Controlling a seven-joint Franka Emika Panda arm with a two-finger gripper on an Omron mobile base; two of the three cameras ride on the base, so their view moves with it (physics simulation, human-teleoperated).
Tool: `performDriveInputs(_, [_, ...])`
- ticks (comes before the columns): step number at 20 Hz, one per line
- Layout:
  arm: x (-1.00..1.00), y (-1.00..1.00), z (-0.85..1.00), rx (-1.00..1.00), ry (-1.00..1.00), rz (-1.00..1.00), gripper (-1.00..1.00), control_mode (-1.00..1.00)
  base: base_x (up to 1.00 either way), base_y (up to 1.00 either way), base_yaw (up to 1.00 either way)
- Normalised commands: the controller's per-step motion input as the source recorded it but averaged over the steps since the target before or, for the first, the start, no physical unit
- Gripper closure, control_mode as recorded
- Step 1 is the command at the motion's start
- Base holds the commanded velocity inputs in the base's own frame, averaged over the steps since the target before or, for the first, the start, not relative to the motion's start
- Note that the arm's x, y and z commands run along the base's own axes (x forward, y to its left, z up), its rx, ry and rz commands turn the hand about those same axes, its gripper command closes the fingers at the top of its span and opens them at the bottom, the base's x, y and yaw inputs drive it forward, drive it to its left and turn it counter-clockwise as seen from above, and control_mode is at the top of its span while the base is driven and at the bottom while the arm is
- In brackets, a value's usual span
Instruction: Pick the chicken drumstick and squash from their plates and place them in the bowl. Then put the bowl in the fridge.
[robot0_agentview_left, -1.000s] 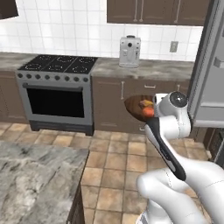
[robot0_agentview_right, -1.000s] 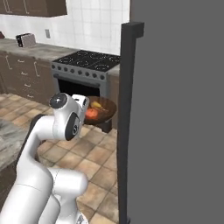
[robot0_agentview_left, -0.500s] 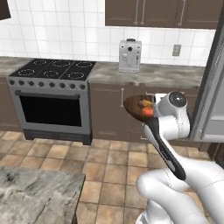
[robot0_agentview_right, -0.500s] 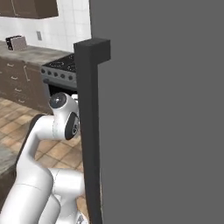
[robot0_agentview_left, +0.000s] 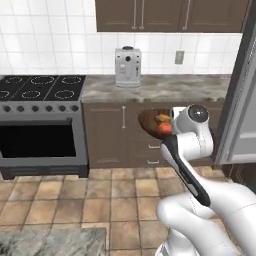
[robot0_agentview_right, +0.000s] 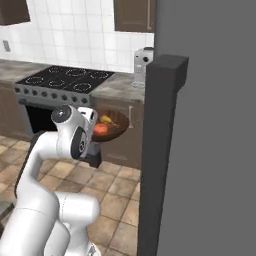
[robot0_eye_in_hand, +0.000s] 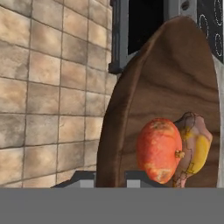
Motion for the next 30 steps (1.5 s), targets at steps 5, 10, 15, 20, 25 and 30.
performDriveInputs(5, [0.0,0.0,0.0,0.0,0.0,0.0,1.0,1.0,0.25,0.38,-0.58])
performDriveInputs(10, [0.0,0.0,0.0,0.0,0.0,0.0,1.0,1.0,0.06,0.27,-0.76])
performDriveInputs(15, [0.0,0.0,0.0,0.0,0.0,0.0,1.0,1.0,0.03,0.24,-0.78])
performDriveInputs(20, [0.0,0.0,0.0,0.0,0.0,0.0,1.0,1.0,0.09,0.26,-0.73])
performDriveInputs(25, [0.0,0.0,0.0,0.0,0.0,0.0,1.0,1.0,0.54,0.39,-0.36])
performDriveInputs(30, [0.0,0.0,0.0,0.0,0.0,0.0,1.0,1.0,0.66,0.47,-0.19])
